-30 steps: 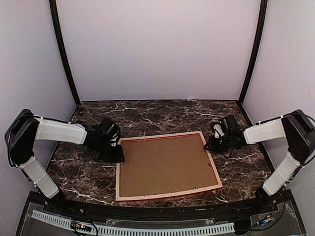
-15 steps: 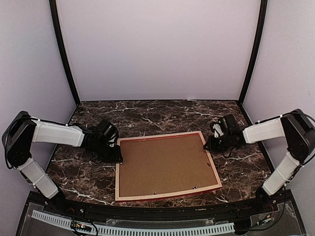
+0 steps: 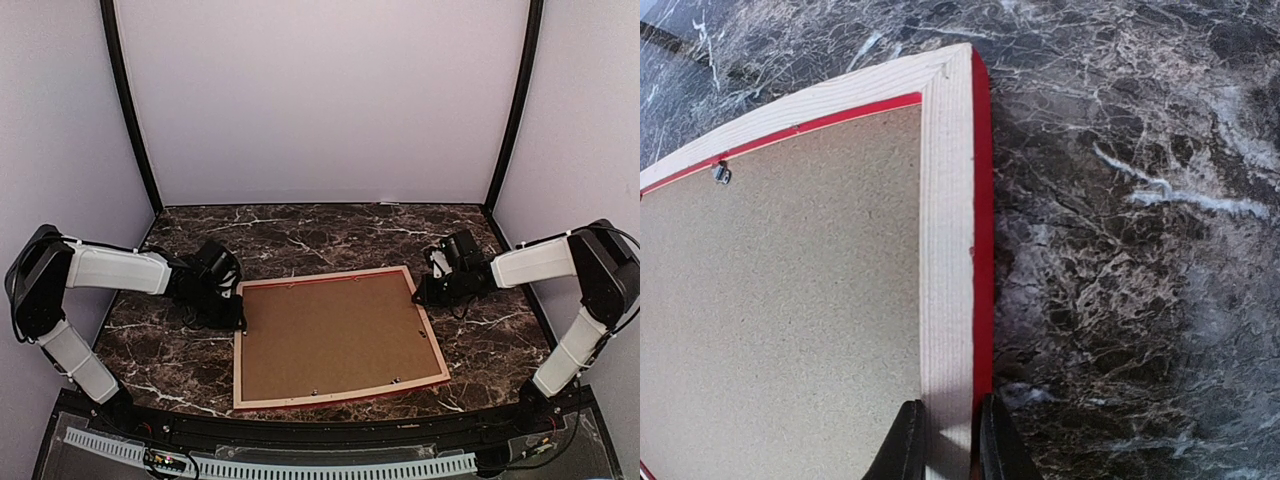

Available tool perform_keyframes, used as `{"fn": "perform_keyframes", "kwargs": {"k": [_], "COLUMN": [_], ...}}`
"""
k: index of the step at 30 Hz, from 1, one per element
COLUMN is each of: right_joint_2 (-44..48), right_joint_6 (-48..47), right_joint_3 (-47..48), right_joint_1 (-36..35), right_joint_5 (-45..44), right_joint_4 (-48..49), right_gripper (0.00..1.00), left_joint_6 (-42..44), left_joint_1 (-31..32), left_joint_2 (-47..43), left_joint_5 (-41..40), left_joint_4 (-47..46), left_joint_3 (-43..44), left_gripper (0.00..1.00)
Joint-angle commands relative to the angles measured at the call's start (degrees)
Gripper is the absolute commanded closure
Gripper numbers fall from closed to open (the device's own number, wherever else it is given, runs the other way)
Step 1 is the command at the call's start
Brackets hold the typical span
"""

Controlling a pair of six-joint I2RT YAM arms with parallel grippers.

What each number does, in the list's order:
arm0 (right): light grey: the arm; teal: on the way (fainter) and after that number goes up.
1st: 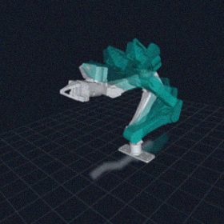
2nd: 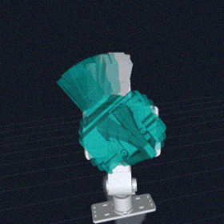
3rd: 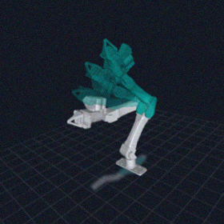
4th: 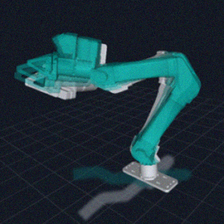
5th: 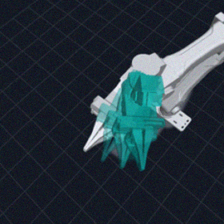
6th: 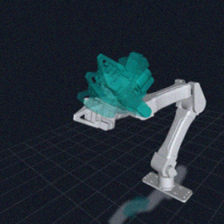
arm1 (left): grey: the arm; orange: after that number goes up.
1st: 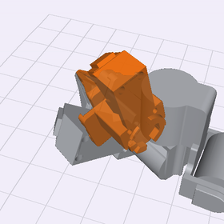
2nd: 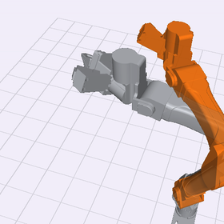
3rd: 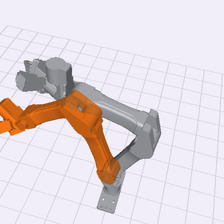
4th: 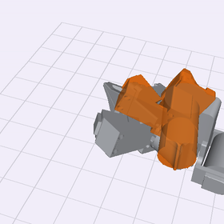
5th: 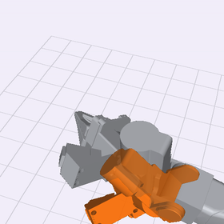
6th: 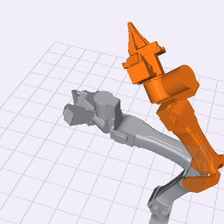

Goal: Put the photo into the frame
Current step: Press the fastener onto the backboard.

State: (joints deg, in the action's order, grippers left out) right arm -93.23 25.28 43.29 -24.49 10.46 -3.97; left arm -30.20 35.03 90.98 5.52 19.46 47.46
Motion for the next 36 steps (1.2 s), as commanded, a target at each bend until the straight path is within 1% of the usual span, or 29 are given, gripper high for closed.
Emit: {"fn": "perform_keyframes", "kwargs": {"k": [1, 3, 5, 7, 9, 11, 13, 16, 20, 25, 26, 30, 34, 36], "right_joint_2": [-4.1, -4.2, -4.2, -4.1, -4.0, -3.9, -3.7, -3.5, -3.1, -2.5, -2.3, -1.2, 0.1, 0.7], "right_joint_6": [0.7, 0.6, 0.6, 0.6, 0.6, 0.6, 0.5, 0.5, 0.6, 0.4, 0.4, 0.2, -0.1, -0.5], "right_joint_3": [-1.4, -1.6, -1.7, -1.7, -1.6, -1.5, -1.5, -1.8, -2.1, -2.2, -2.1, -1.7, -0.9, -0.4], "right_joint_1": [-2.1, -2.1, -2.1, -2.1, -2.1, -2.1, -2.1, -2.1, -2.1, -2.1, -2.1, -2.1, -2.1, -2.1], "right_joint_5": [5.3, 5.3, 5.3, 5.3, 5.3, 5.2, 5.2, 5.0, 4.9, 4.6, 4.4, 3.7, 2.7, 2.3], "right_joint_4": [-4.9, -4.8, -4.7, -4.8, -4.8, -5.0, -5.1, -5.2, -5.1, -5.5, -5.6, -6.3, -7.6, -8.2], "right_gripper": [1.0, 1.0, 1.0, 1.0, 1.0, 1.0, 1.0, 1.0, 1.0, 1.0, 0.98, 0.91, 0.75, 0.7], "left_joint_6": [5.9, 5.8, 5.4, 5.0, 4.4, 3.8, 3.5, 3.2, 2.6, 1.9, 1.7, 0.3, -1.0, -1.2], "left_joint_1": [0.5, 0.1, -0.1, -0.4, -0.6, -0.8, -1.1, -1.5, -2.0, -2.6, -2.6, -2.7, -2.7, -2.7], "left_joint_2": [3.1, 2.9, 2.5, 2.0, 1.6, 1.4, 1.3, 1.4, 1.4, 0.9, 0.8, 1.0, 0.6, 0.6], "left_joint_5": [5.8, 6.4, 6.0, 5.5, 4.8, 4.1, 3.5, 2.9, 2.4, 1.4, 1.3, 0.4, -0.6, -1.6], "left_joint_4": [4.7, 4.4, 4.4, 4.2, 4.1, 3.6, 3.1, 2.5, 1.8, 0.7, 0.5, -0.6, -2.2, -2.5], "left_joint_3": [-0.4, -0.3, -0.2, 0.1, 0.5, 0.9, 1.2, 1.8, 1.9, 1.4, 1.4, 0.6, -0.8, -1.2], "left_gripper": [0.79, 0.78, 0.75, 0.68, 0.59, 0.55, 0.52, 0.51, 0.53, 0.61, 0.63, 0.7, 0.75, 0.78]}}
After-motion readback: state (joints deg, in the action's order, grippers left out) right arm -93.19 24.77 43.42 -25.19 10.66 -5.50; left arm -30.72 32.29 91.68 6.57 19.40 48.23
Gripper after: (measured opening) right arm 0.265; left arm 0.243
